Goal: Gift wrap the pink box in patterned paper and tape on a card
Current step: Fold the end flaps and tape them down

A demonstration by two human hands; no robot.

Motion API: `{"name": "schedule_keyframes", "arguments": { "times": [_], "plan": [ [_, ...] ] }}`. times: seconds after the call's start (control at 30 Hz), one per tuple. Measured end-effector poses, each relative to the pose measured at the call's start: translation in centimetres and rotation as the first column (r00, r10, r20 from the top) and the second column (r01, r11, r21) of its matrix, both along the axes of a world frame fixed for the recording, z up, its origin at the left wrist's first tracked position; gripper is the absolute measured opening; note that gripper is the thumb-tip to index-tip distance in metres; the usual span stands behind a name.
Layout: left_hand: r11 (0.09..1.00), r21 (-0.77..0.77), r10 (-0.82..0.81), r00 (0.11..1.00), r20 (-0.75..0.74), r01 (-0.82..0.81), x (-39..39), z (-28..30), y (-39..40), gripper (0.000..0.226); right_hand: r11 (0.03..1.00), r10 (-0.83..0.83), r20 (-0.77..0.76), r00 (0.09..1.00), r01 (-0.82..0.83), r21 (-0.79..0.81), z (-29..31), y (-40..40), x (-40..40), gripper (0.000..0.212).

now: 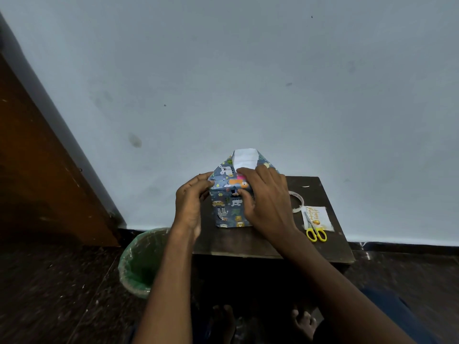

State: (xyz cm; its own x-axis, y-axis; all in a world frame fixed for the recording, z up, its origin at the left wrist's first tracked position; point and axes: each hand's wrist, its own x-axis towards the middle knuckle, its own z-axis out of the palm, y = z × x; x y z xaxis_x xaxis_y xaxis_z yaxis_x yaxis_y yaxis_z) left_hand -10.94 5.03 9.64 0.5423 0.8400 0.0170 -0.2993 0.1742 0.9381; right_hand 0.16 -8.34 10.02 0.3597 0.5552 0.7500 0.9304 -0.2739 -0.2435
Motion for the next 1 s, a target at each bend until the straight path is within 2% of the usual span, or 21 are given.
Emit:
{"name": "schedule_keyframes", "arguments": {
  "times": [0.13, 0.27, 0.37, 0.43, 0.53, 0.67, 0.8, 0.9, 1.0],
  "plan": [
    [0.998, -0.012, 0.057, 0.998, 0.029, -0.057, 0.5, -0.4, 0.0, 0.020, 1.000, 0.016, -0.075, 0.997, -0.018, -0.015, 0.2, 0.2, 0.2, 0.050],
    [0.996, 0.025, 0.086, 0.995, 0.042, -0.087, 0.4, -0.7, 0.1, 0.019, 0.999, 0.033, -0.237, 0.971, -0.035, -0.004, 0.8, 0.7, 0.2, 0.056],
    [0.996, 0.057, 0.073, 0.997, 0.040, -0.076, 0.5, -1.0, 0.2, 0.017, 0.999, 0.028, -0.414, 0.910, -0.041, -0.021, 2.0, 1.2, -0.5, 0.057],
    [0.992, 0.111, 0.063, 0.997, 0.037, -0.066, 0.6, -1.2, 0.1, 0.023, 0.999, 0.029, -0.510, 0.860, -0.042, -0.014, 2.8, 1.5, -0.9, 0.052],
    [0.961, 0.272, 0.039, 0.999, 0.018, -0.042, 0.1, -1.3, -0.2, 0.023, 0.998, 0.059, -0.615, 0.786, -0.064, 0.014, 3.7, 1.9, -1.5, 0.035],
    [0.941, 0.339, -0.010, 1.000, 0.029, 0.000, -0.5, -1.1, -0.5, 0.031, 0.996, -0.032, -0.651, 0.758, -0.031, -0.085, 4.8, 2.5, -2.0, 0.025],
    [0.931, 0.364, -0.015, 1.000, 0.006, 0.012, -1.0, -1.2, -0.4, 0.038, 0.991, -0.059, -0.695, 0.717, -0.043, -0.129, 5.8, 2.6, -2.9, 0.045],
    [0.917, 0.396, -0.046, 0.999, 0.010, 0.038, -1.2, -1.4, -0.5, 0.043, 0.990, -0.063, -0.732, 0.679, -0.049, -0.131, 6.2, 2.5, -3.3, 0.047],
    [0.910, 0.411, -0.059, 0.998, -0.008, 0.057, -1.1, -1.3, -0.9, 0.047, 0.989, -0.067, -0.700, 0.711, -0.045, -0.141, 6.2, 2.4, -3.0, 0.046]
  ]
}}
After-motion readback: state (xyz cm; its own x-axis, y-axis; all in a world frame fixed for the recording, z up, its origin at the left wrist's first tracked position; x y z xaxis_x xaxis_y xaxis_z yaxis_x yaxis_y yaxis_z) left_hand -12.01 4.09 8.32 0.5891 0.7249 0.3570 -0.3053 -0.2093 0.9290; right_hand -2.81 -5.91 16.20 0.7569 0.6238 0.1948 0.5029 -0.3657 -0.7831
